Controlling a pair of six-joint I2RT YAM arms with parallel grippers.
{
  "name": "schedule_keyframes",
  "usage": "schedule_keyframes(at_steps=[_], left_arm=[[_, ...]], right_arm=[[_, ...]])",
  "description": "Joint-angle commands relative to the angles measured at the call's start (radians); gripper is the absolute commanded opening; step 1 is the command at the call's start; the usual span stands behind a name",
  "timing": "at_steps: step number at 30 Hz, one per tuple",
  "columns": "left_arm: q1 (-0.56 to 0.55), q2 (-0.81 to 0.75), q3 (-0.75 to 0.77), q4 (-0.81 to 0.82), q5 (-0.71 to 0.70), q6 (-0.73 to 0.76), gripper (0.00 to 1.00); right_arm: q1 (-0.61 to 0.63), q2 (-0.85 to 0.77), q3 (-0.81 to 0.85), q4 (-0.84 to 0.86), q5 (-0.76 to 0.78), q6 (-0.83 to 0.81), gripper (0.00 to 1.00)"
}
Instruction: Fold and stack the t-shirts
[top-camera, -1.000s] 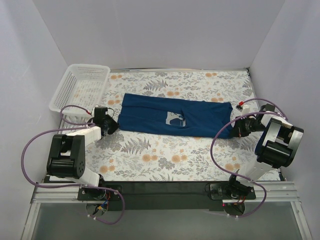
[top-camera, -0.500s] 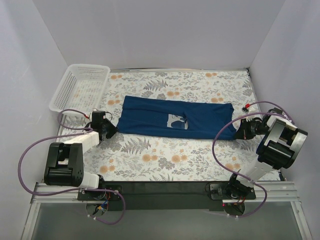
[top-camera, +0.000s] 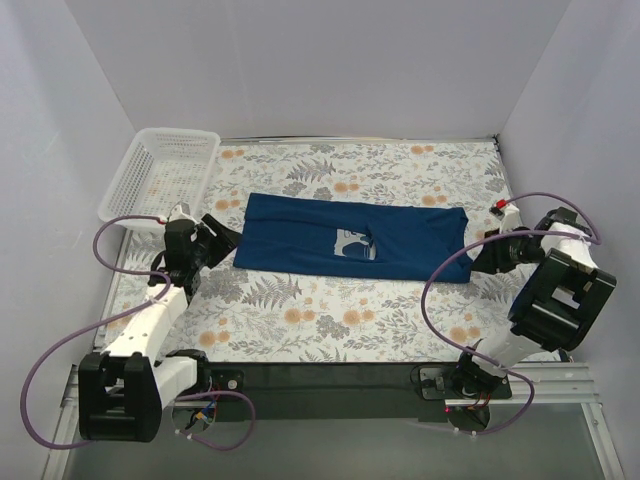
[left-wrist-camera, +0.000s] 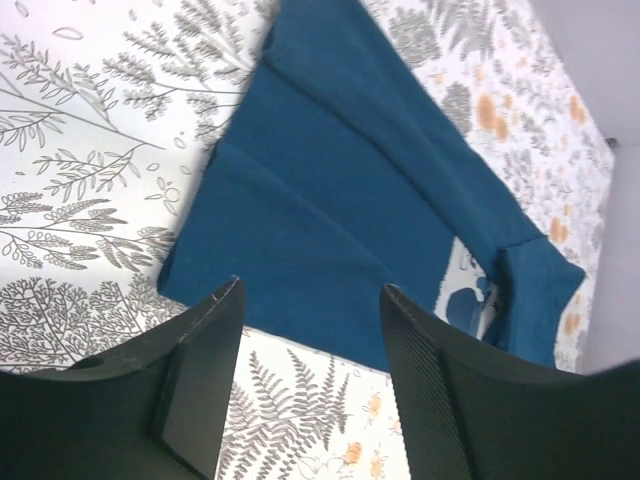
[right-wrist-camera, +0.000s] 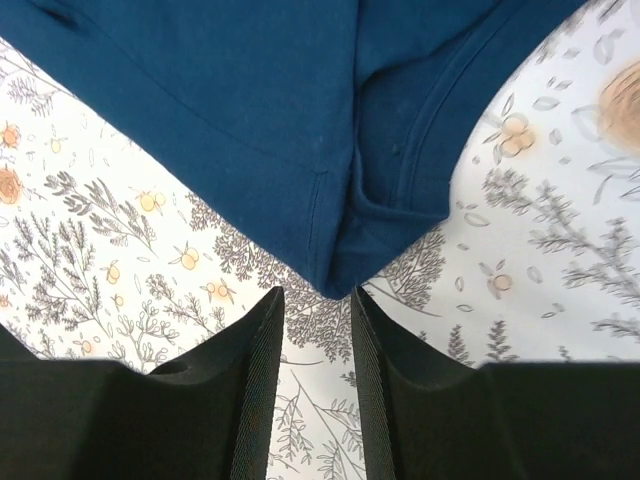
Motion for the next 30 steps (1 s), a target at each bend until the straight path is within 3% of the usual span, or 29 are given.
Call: schedule_keyframes(at_steps=[1,5,11,16,22,25,30], left_arm=[[0.005,-0.071,0.001,-0.029,0.03,0.035,0.55],[0.005,-0.021,-0.004,0.038,0.096,0.072,0.59],[0.005,0.179,0.033,0.198,0.248,0.098,0.55],[0.007,0.286,0.085,0.223,0.259,0.128,0.52],[0.005,0.315,0.099,0.194,0.144,0.153,0.53],[0.005,0.303,0.099,0.209,0.104,0.158,0.54],[0.005,0.393,0.227,0.211,0.159,0.22,0.6]], right_arm=[[-0.002,-0.041,0.069,-0.046,-0.058,-0.01,0.35],[0.038,0.008,0.114,-0.045,-0.119,0.022,0.36],[0.118,0.197,0.223,-0.038,-0.183,0.1,0.36],[0.132,0.257,0.281,-0.035,-0.177,0.123,0.36],[0.132,0.114,0.205,0.064,-0.076,0.155,0.36],[0.132,0.005,0.13,0.196,0.034,0.219,0.4],[0.132,-0.082,0.056,0.308,0.053,0.289,0.47]])
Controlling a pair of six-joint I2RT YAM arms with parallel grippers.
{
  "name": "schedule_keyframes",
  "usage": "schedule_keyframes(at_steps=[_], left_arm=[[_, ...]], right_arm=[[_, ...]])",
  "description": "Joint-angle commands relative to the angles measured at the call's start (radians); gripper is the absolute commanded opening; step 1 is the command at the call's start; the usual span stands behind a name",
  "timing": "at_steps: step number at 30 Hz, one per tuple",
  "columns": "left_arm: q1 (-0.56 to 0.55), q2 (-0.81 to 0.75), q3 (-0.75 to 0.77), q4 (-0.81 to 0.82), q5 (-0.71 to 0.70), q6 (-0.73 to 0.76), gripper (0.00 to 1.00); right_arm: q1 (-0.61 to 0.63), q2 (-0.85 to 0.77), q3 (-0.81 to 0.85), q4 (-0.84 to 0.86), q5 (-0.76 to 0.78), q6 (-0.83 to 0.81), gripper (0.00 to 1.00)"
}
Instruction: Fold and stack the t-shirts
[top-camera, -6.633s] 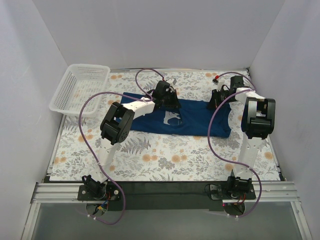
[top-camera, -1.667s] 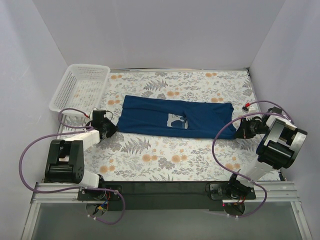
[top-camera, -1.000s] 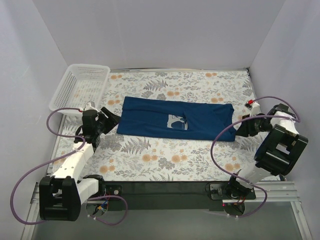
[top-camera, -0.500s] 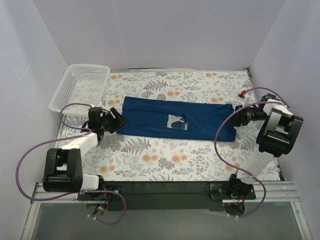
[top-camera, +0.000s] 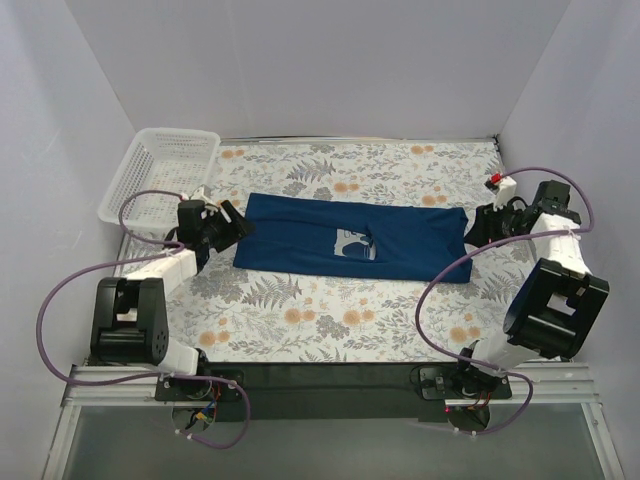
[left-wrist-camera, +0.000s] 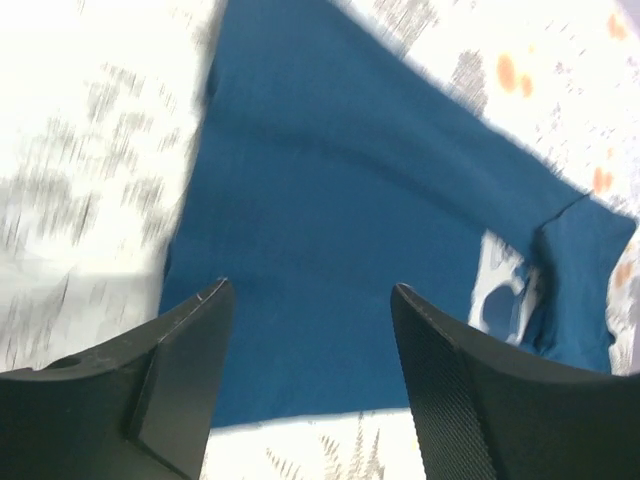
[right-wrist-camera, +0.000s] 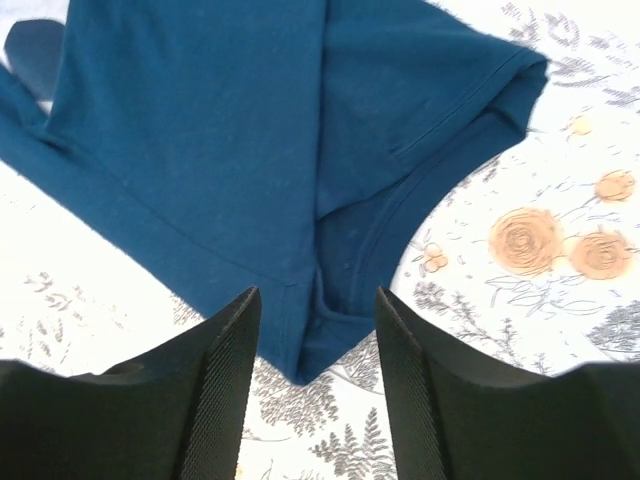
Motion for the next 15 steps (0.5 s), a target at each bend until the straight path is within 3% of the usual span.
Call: schedule_keyframes(at_steps=[1,7,11,15], left_arm=[[0.004,0.086,0.176,0.009,0.03,0.073,0.6],[0.003,0.131,0.304,-0.1,0.035,0.125,0.61],[0.003,0.028,0.233,-0.099,0.058,0.116,0.61],[0.003,-0.138,0.16,-0.129,0.072,0.127,0.61]], right_arm=[[-0.001,-0.02,-0.034,0.136,0.022,0.075,0.48],[-0.006,0.125,0.078,0.209,0.002,0.18,0.52],[0.016,0.344,0.324,0.173,0.017,0.228,0.53],[0.062,0.471,0.455,0.168,0.06,0.25,0.54]])
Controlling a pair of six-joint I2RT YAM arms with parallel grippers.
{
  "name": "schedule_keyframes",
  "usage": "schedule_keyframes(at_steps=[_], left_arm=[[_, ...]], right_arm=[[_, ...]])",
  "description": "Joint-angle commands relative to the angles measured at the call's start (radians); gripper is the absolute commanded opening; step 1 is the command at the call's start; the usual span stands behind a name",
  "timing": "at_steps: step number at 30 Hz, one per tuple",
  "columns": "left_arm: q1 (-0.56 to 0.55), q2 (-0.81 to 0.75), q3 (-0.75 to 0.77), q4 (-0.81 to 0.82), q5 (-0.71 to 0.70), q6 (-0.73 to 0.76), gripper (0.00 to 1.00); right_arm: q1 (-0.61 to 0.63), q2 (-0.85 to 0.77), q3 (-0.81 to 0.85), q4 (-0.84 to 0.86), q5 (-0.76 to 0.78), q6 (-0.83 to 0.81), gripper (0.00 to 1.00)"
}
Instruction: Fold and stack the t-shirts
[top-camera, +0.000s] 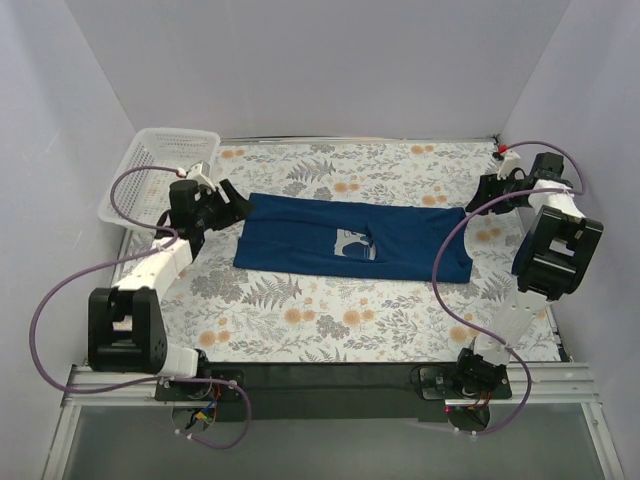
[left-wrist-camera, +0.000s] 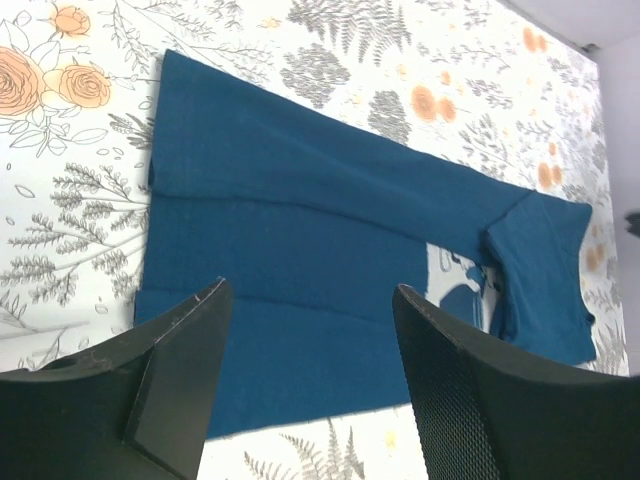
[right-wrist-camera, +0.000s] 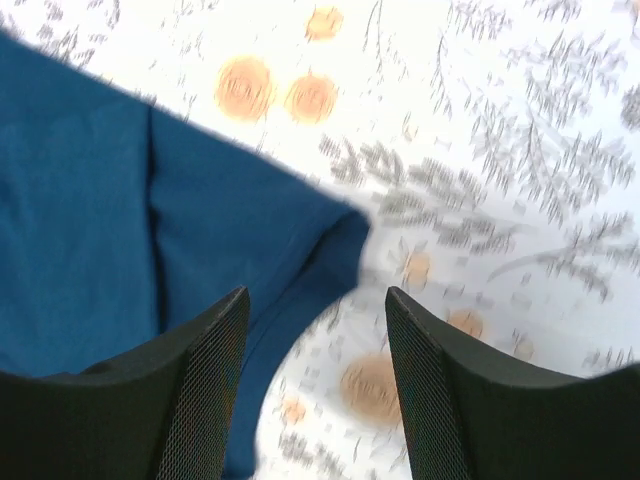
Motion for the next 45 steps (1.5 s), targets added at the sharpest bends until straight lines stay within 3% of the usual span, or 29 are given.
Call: schedule_keyframes(at_steps=[1,11,16,19,23,25,33,37,40,41,42,43,45], left_arm=[[0.003,-0.163,-0.056,-0.037,0.03,0.031,0.61],[0.003,-0.385,-0.192,-0.121,0.045,0.039,0.61],[0.003,-0.431,-0.228,-0.138,0.043,0.032,0.61],[0.003,-0.45,-0.241,-0.143,0.04,0.029,0.61],[0.003,-0.459,-0.261,-0.143,0.036,0.022,0.62],[0.003,-0.454,-0.267,-0.143,0.031,0.023,0.62],[0.003,-0.402,-0.262,-0.117,0.019,0.019,0.62],[0.003,-0.341,-0.25,-0.072,0.02,0.011,0.62],[0.003,-0.298,-0.236,0.015,0.03,0.0,0.62],[0.003,-0.257,-0.226,0.032,0.031,-0.004,0.62],[0.003,-0.226,-0.186,0.05,0.039,-0.006,0.62],[0.003,-0.195,-0.186,0.051,0.043,-0.006,0.62],[0.001,-0.1,-0.105,0.052,0.037,0.003,0.62]], right_arm=[[0.044,0.075,0.129,0.01,0.035,0.057,0.54],[0.099,0.233,0.243,-0.004,0.107,0.075,0.54],[0.099,0.238,0.221,-0.01,0.115,0.067,0.45],[0.099,0.233,0.207,-0.012,0.108,0.067,0.33],[0.099,0.244,0.244,-0.013,0.089,0.074,0.06],[0.101,0.255,0.273,-0.018,0.075,0.081,0.01],[0.154,0.397,0.541,-0.035,0.115,0.1,0.01],[0.202,0.543,0.811,-0.024,0.259,0.147,0.01],[0.225,0.595,0.911,0.069,0.356,0.175,0.03],[0.231,0.592,0.905,0.102,0.377,0.176,0.1],[0.242,0.577,0.884,0.146,0.411,0.169,0.28],[0.246,0.565,0.873,0.146,0.417,0.16,0.28],[0.249,0.528,0.843,0.185,0.427,0.135,0.41]])
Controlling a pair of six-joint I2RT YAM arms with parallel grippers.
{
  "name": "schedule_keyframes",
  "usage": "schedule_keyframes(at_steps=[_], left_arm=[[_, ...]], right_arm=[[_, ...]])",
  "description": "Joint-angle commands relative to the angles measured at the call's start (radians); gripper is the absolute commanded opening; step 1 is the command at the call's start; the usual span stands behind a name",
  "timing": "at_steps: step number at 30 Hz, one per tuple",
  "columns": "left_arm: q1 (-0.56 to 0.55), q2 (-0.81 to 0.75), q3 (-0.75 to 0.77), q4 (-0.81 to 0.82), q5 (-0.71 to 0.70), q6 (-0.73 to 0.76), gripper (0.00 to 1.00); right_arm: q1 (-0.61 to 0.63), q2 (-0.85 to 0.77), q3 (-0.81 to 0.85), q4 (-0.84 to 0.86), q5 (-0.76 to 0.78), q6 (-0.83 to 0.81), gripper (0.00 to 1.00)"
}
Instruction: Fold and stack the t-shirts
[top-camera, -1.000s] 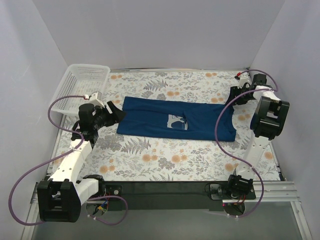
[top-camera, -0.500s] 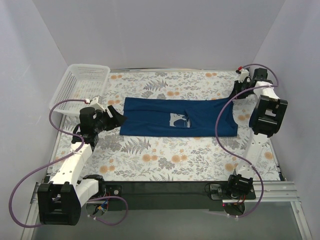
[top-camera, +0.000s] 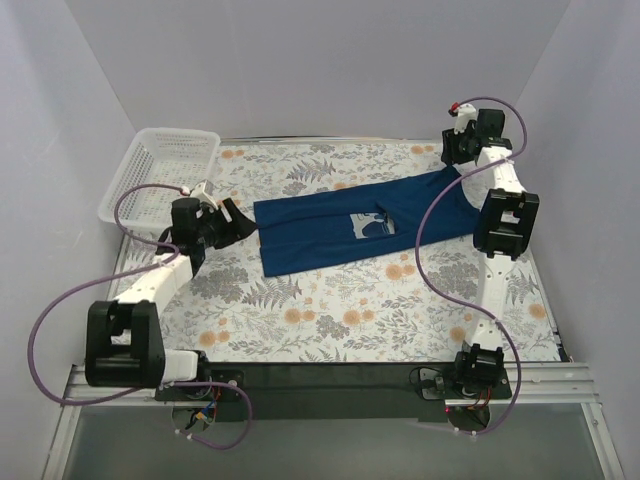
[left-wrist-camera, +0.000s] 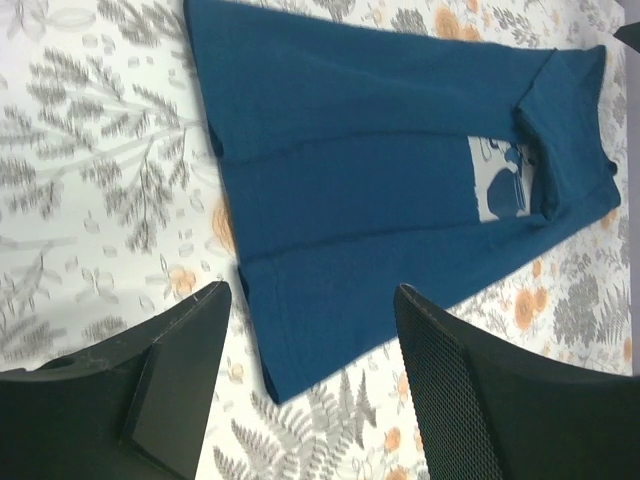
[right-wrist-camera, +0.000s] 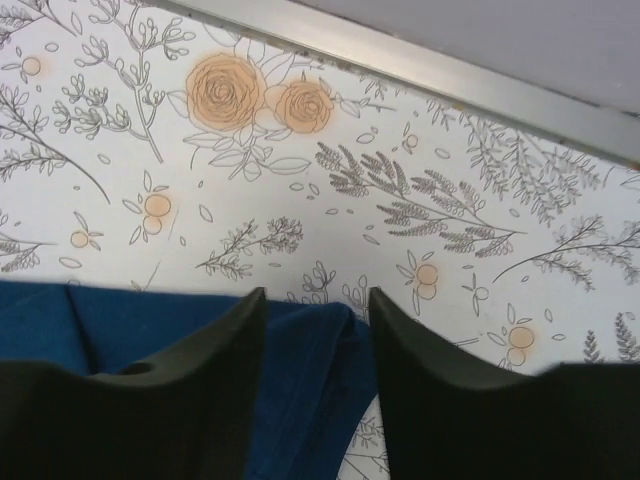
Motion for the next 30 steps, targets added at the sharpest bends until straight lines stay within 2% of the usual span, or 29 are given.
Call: schedule_keyframes(at_steps=[1,6,7,9,11,12,13,15,19,24,30], left_arm=[[-0.003,0.097,0.126,0.073,0.002,0.017,0.61],[-0.031,0.336,0.3,0.105,-0.064,0.092,0.6],[-0.045,0.374,0.333,0.102,-0.067,0.109,0.59],[-0.057,0.447,0.428,0.09,-0.081,0.173,0.58],[-0.076,0.538,0.484,0.067,-0.082,0.239,0.57],[-0.079,0.564,0.542,0.058,-0.081,0.255,0.56],[-0.086,0.613,0.565,0.032,-0.087,0.275,0.55],[-0.092,0.651,0.611,0.004,-0.093,0.314,0.54],[-0.106,0.73,0.708,-0.082,-0.087,0.377,0.5],[-0.138,0.791,0.76,-0.128,-0.156,0.477,0.5],[-0.143,0.831,0.799,-0.143,-0.219,0.546,0.51]], right_arm=[[0.004,-0.112,-0.021,0.131,0.087,-0.023,0.48],[0.005,-0.297,-0.215,0.161,0.054,-0.069,0.62],[0.005,-0.372,-0.263,0.156,0.0,-0.095,0.64],[0.007,-0.452,-0.397,0.091,-0.087,-0.135,0.65],[0.01,-0.578,-0.498,0.046,-0.257,-0.208,0.65],[0.01,-0.671,-0.633,0.03,-0.311,-0.221,0.66],[0.011,-0.719,-0.7,0.023,-0.395,-0.222,0.66],[0.016,-0.857,-0.9,0.019,-0.463,-0.235,0.66],[0.022,-1.041,-1.137,0.013,-0.548,-0.239,0.66],[0.024,-1.189,-1.27,-0.04,-0.574,-0.264,0.66],[0.022,-1.262,-1.366,-0.082,-0.595,-0.279,0.65]])
